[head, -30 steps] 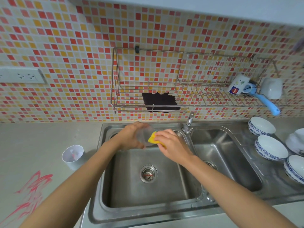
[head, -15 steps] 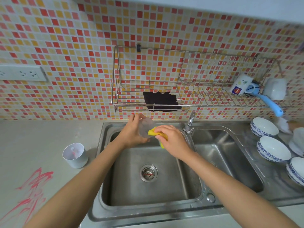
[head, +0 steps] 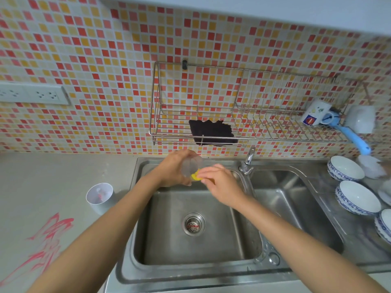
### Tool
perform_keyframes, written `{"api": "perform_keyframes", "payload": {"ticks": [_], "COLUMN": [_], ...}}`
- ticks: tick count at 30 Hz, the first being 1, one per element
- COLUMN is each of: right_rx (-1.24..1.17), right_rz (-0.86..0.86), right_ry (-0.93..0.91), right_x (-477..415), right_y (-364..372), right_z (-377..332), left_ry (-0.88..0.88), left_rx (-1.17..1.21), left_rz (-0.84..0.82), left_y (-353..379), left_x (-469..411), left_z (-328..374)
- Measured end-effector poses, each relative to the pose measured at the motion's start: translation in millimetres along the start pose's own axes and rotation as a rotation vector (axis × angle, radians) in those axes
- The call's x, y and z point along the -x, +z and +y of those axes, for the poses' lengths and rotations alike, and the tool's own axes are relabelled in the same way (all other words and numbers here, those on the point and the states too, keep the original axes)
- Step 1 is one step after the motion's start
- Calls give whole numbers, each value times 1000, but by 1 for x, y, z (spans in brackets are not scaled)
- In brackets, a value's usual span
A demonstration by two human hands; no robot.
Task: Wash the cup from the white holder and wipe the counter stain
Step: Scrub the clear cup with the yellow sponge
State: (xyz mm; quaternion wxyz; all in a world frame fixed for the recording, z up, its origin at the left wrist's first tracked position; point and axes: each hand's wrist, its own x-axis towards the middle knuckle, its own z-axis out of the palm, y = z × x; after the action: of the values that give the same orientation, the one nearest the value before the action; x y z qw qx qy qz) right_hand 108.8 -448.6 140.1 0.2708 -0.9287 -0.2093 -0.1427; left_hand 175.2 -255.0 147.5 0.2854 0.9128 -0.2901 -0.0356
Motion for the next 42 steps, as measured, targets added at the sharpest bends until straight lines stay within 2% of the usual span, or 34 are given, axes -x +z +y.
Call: {"api": "perform_keyframes", "payload": {"ticks": [2,3,5,7,9,14,16,20,24,30,32,36,39,42], "right_rx": [-176,-163,-27,176,304,147,173,321,352,301,269,115,269,460], "right_rz": [-98,-138,-179,-155,-106,-111,-129,-50,-84,7,-12,-166,-203,-80], "right_ry": [167,169,31,-151,-233,-232,-276,-300,-362,-331,-309,-95,-203,-304], "right_x": [2,1,-4,-9,-10,11,13,2,5,3,2,-1,-9,-16], "right_y": [2,-1,-12,-18,-19,-6,-3,-10,-9,-12,-9,-2,-3,-5], "right_z": [-3,-1,5,16,25,18,13,13,11,2,1,4,7,14], "left_ry": [-2,-3,-11,-13,-17,-19,-4,-3,-12,-27,-30,20,32,46], "left_rx": [-36,-38,-41,-52,-33,-11,-19,54,125,183,162,-7,-148,-163], "left_rz": [-28,-30,-41,-58,-75,-95,-116,-103,-103,46,102,96,49,13], "left_y": [2,3,3,3,2,-2,0,2,0,18,19,17,16,13], "left_x": [4,6,7,7,7,8,10,8,8,13,13,9,5,-1], "left_z": [-3,-4,-4,-3,-3,-7,-6,-3,-6,2,2,0,0,2]}}
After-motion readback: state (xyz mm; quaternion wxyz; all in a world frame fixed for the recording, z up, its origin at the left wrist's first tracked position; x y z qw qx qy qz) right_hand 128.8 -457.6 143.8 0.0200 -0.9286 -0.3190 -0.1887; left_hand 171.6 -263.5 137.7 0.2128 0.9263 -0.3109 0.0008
